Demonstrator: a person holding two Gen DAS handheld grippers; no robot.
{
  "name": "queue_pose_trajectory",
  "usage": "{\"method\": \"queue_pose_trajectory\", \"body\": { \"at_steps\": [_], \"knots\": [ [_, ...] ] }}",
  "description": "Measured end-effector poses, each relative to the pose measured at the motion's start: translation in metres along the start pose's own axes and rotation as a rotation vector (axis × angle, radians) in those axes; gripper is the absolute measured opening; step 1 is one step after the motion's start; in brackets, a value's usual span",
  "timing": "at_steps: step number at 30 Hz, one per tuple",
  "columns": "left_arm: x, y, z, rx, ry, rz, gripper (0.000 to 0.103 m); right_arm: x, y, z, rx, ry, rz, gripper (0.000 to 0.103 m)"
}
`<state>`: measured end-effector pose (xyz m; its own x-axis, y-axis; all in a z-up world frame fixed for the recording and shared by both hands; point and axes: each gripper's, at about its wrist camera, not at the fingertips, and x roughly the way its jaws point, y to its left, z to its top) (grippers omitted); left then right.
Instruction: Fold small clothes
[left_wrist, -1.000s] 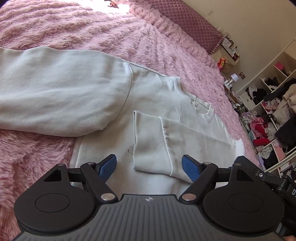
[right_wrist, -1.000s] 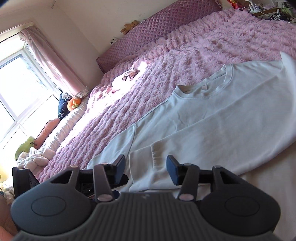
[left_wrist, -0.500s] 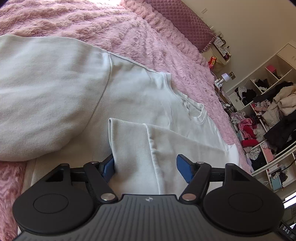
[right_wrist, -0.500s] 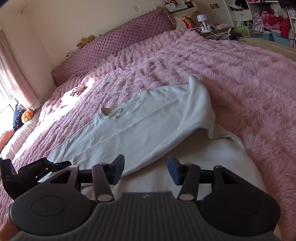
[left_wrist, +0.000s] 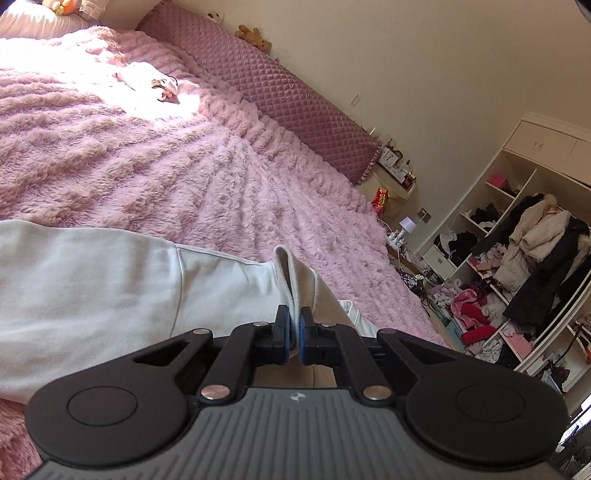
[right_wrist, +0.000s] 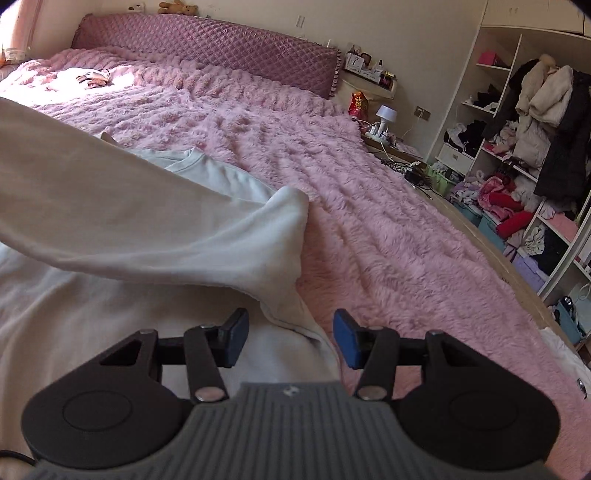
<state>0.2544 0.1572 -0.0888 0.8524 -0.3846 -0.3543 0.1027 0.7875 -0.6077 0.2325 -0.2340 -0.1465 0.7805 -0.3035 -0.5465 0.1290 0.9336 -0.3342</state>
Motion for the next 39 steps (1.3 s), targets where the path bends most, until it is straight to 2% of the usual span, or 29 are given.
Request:
{"method": "queue_pose_trajectory", "body": {
  "at_steps": [4,9,12,16,19,22,24,26,28,29,31,35,39],
  "knots": [
    [0.011,0.031,-0.01,-0.084,0.058,0.115,0.004,0.02,0.013,0.001,-0.084,-0.012,-0.016,0.038],
    [0.031,0.077,-0.041,-0.164,0.162,0.234,0.003,0.024,0.018,0.004,-0.084,0.014,-0.028,0.037],
    [0.034,0.091,-0.045,-0.202,0.158,0.22,0.004,0.008,0.017,0.008,-0.043,-0.016,-0.008,0.039],
    [0.035,0.087,-0.044,-0.171,0.169,0.236,0.005,-0.01,0.03,0.015,-0.068,-0.115,0.072,0.046],
    [0.032,0.085,-0.042,-0.172,0.179,0.238,0.006,-0.001,0.044,0.02,-0.096,-0.072,0.115,0.046],
    [0.024,0.081,-0.033,-0.199,0.181,0.229,0.007,0.015,0.054,0.023,-0.102,0.046,0.1,0.046],
    [0.014,0.075,-0.026,-0.193,0.175,0.227,0.015,0.012,0.058,0.028,-0.06,0.066,0.088,0.046],
    [-0.006,0.066,-0.015,-0.164,0.144,0.217,0.024,-0.004,0.06,0.036,-0.007,0.021,0.126,0.046],
    [-0.03,0.06,-0.005,-0.135,0.114,0.238,0.048,-0.023,0.072,0.049,0.006,-0.018,0.177,0.047],
    [-0.043,0.058,-0.001,-0.128,0.097,0.252,0.056,-0.033,0.081,0.056,0.003,-0.04,0.209,0.048],
    [-0.076,0.059,0.007,-0.123,0.05,0.302,0.088,-0.052,0.1,0.068,-0.001,-0.076,0.278,0.051],
    [-0.14,0.084,0.013,-0.146,-0.034,0.428,0.09,-0.082,0.152,0.087,-0.009,-0.119,0.425,0.053],
    [-0.195,0.138,0.013,-0.272,-0.099,0.548,0.09,-0.097,0.209,0.096,-0.047,-0.121,0.487,0.053]
  ]
}}
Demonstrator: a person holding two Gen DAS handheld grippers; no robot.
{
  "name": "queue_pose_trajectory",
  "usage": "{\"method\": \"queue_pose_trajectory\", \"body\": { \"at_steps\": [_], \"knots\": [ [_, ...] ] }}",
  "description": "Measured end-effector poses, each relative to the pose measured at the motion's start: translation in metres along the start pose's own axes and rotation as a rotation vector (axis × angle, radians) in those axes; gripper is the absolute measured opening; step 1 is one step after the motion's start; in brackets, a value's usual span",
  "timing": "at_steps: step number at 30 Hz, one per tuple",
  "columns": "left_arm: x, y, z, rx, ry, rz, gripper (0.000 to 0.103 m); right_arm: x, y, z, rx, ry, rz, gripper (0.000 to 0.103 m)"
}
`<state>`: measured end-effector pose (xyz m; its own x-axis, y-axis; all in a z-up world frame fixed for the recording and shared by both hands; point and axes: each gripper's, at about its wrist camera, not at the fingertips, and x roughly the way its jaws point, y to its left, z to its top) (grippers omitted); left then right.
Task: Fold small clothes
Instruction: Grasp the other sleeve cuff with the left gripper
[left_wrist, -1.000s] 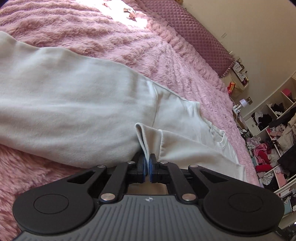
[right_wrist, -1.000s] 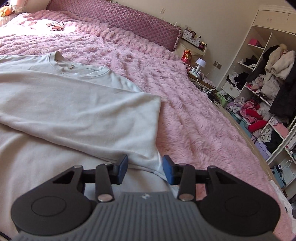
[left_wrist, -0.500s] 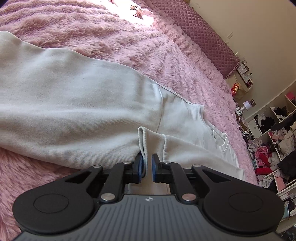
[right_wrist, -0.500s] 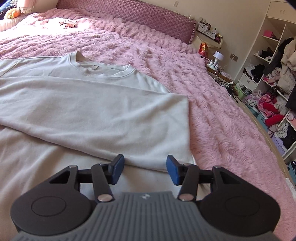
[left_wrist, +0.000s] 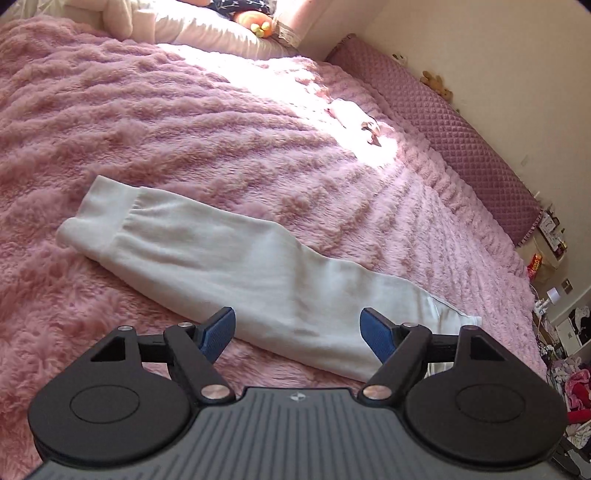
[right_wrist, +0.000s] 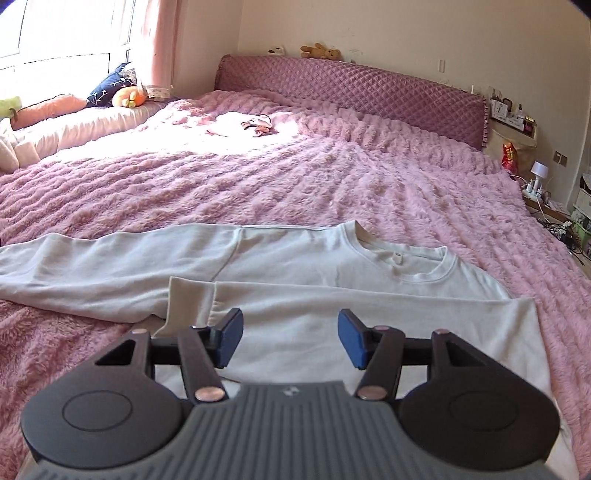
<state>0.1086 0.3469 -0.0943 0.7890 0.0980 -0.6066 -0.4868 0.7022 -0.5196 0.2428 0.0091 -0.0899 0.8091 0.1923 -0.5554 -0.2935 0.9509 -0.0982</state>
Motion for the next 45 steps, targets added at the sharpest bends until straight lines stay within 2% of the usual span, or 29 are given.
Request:
{"method": "queue_pose_trajectory", "body": {
  "at_steps": [4,7,11,17,18,19,20,21,26,32,40,45],
  "knots": [
    [-0.007,0.061,0.011,-0.141,-0.046,0.099,0.089,0.012,0.04,0.004,0.006,0.019,0.06,0.053],
    [-0.001,0.091,0.016,-0.203,-0.041,0.125,0.087,0.02,0.066,0.002,-0.031,0.036,0.077,0.053],
    [0.009,0.118,0.016,-0.276,-0.077,0.082,0.084,0.028,0.085,0.0,-0.061,0.058,0.088,0.053],
    [0.025,0.132,0.029,-0.342,-0.141,0.027,0.083,0.035,0.09,-0.002,-0.085,0.075,0.089,0.054],
    [0.026,0.133,0.031,-0.348,-0.141,0.009,0.07,0.036,0.09,-0.003,-0.088,0.077,0.087,0.054],
    [0.028,0.133,0.032,-0.352,-0.138,-0.016,0.04,0.036,0.09,-0.003,-0.09,0.079,0.085,0.054],
    [0.03,0.132,0.034,-0.349,-0.129,-0.027,0.019,0.037,0.09,-0.003,-0.09,0.081,0.085,0.054],
    [0.029,0.131,0.034,-0.344,-0.128,-0.026,0.007,0.037,0.09,-0.003,-0.089,0.081,0.083,0.054],
    [0.012,0.112,0.035,-0.287,-0.212,-0.056,0.006,0.036,0.087,-0.002,-0.084,0.078,0.083,0.055],
    [-0.009,0.076,0.052,-0.245,-0.248,-0.146,0.006,0.025,0.078,0.001,-0.074,0.059,0.08,0.055],
    [-0.025,-0.014,0.064,-0.146,-0.246,-0.325,0.006,-0.014,0.031,-0.003,-0.004,0.025,0.049,0.057],
    [-0.02,-0.094,0.054,-0.069,-0.219,-0.438,0.006,-0.045,-0.015,-0.018,0.032,0.018,0.007,0.058]
  ]
}}
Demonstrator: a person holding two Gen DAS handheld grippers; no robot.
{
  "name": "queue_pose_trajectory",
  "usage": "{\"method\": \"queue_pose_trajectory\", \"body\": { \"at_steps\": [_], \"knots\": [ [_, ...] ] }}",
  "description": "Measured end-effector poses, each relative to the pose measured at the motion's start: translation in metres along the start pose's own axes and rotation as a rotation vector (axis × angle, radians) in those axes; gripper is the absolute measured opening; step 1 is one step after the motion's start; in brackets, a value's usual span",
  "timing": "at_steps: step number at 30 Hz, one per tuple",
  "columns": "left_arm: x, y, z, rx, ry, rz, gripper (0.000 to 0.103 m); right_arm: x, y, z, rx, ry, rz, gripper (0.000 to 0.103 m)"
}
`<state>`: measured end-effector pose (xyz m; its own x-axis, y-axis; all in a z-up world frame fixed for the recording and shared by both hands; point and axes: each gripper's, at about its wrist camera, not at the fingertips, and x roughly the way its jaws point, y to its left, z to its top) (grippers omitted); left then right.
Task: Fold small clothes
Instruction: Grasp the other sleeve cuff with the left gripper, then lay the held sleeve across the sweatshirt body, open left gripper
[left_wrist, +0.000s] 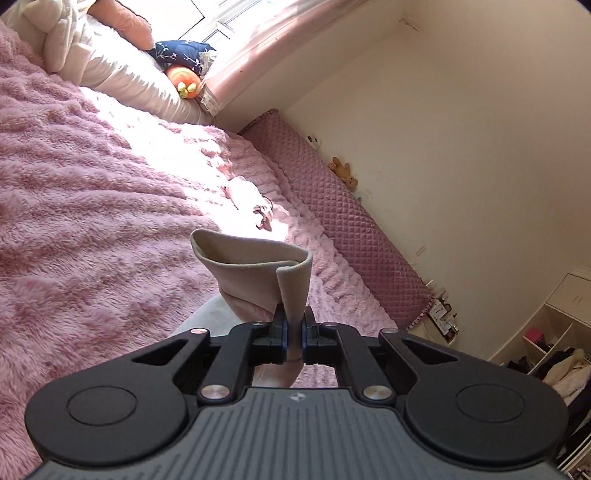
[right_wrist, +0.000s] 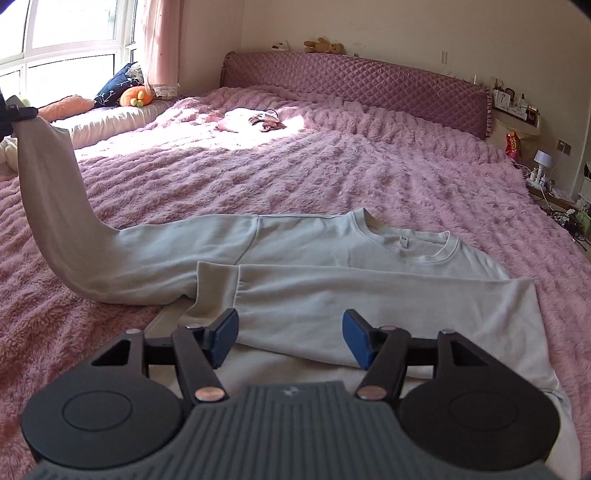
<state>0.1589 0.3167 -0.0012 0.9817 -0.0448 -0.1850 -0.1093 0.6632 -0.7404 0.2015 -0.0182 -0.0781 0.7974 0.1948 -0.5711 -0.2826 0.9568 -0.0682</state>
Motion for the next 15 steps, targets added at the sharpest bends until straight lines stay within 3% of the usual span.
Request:
{"method": "queue_pose_trajectory", "body": {
  "at_steps": [8,15],
  "knots": [
    [0.069,-0.107,-0.076,0.06,0.147,-0.178,0.006,-0.036,-0.078,-0.028,0.084,0.003,-0.084,0.059],
    [0.133,-0.164,-0.187,0.077,0.342,-0.281,0.006,-0.061,-0.139,-0.055,0.157,0.018,-0.146,0.059]
  ]
}}
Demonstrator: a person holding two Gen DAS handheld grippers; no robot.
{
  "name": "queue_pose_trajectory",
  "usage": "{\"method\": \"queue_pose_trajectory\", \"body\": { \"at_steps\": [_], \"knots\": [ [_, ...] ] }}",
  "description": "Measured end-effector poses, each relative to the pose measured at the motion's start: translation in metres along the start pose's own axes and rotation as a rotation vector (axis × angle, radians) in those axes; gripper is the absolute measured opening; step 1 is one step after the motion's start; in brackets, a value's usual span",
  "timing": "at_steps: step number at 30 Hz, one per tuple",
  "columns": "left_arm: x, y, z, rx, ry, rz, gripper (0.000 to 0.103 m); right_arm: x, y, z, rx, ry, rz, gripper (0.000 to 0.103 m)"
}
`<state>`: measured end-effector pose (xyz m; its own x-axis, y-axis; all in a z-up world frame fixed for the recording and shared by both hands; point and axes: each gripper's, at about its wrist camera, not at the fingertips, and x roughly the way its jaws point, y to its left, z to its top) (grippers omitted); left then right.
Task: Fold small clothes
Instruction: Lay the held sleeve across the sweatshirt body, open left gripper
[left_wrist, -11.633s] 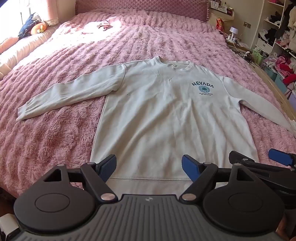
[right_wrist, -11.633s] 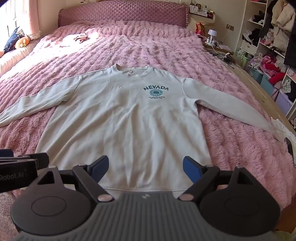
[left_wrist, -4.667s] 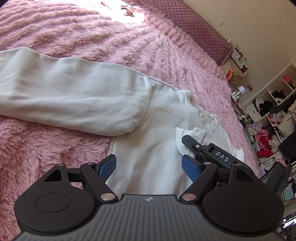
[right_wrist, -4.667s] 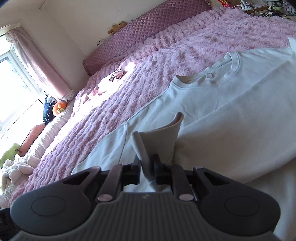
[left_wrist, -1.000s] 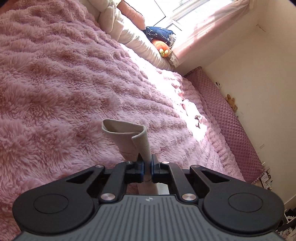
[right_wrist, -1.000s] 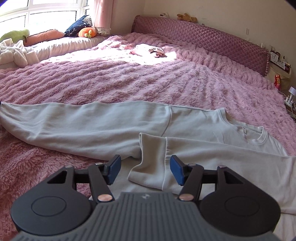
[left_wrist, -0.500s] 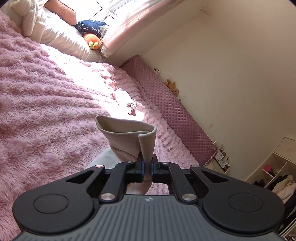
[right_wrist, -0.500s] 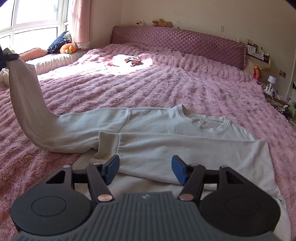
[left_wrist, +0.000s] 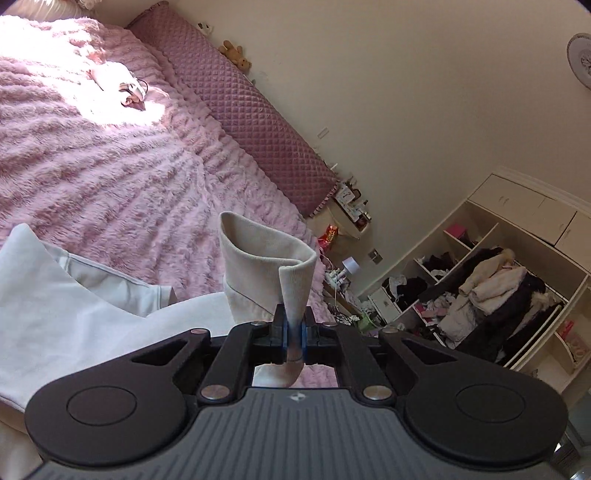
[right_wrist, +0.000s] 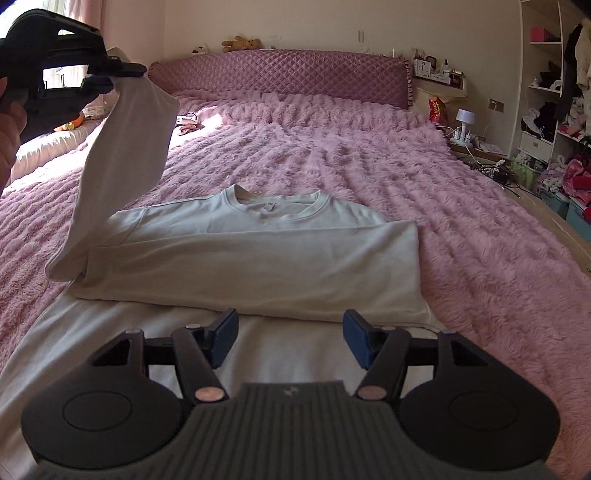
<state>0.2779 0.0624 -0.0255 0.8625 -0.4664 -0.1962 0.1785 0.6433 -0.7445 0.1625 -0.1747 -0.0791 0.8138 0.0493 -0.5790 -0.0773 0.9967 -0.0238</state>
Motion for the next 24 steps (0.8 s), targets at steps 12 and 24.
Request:
{"method": "queue_pose_trajectory", "body": {
  "at_steps": [12,24],
  "knots": [
    [0.139,-0.009,-0.146,0.109,0.343,0.089,0.006,-0.001,-0.084,-0.031,0.106,0.037,-0.068,0.059],
    [0.136,-0.029,-0.157,0.26,0.527,0.104,0.047,0.014,-0.117,-0.033,0.211,0.051,-0.111,0.06]
  ]
}}
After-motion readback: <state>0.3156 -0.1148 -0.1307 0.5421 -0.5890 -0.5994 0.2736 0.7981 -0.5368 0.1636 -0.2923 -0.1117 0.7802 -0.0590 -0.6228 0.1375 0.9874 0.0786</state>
